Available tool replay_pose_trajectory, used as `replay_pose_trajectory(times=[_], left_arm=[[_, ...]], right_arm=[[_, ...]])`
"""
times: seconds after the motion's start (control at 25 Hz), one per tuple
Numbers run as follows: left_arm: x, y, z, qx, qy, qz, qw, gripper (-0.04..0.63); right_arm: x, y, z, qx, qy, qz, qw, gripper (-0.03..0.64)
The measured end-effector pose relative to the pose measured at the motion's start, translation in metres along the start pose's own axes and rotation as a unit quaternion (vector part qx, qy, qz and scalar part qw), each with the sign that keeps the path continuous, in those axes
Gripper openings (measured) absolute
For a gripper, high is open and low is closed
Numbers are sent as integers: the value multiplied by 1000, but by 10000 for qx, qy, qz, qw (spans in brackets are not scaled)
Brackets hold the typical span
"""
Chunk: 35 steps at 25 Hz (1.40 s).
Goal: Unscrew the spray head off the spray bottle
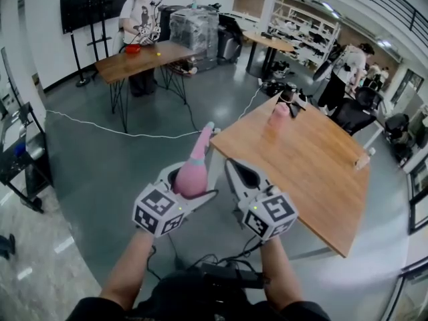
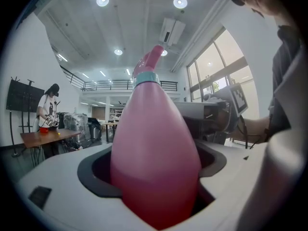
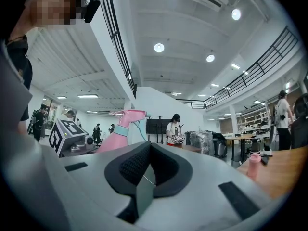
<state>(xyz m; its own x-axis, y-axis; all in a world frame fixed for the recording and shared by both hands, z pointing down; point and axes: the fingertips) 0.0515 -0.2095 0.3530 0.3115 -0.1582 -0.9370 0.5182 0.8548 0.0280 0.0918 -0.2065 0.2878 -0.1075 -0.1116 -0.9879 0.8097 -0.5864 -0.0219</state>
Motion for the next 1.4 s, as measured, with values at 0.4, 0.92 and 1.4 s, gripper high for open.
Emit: replay_pose_trajectory(times=[0.4, 0.92, 1.4], left_arm=[[-6, 7, 6, -2, -71, 28, 10000, 442], [-21, 6, 17, 1061, -249, 615, 9921, 442], [-17, 19, 9, 663, -244, 932, 9931, 436]], right_arm=[[17, -30, -6, 591, 70, -46, 9982, 12], [6, -53, 4, 1303, -207, 787, 9881, 179], [10, -58, -8, 1605, -215, 559, 9852, 132]])
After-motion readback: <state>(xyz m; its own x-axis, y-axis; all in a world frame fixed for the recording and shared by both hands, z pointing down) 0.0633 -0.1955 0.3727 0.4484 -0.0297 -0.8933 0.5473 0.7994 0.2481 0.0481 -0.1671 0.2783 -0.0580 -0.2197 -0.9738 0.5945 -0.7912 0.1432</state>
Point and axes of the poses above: the fingertips, and each gripper's own axes: z forward along the fingers, y to its right, x out of its top, and after that the axes turned 12 degrees about -y, right-handed
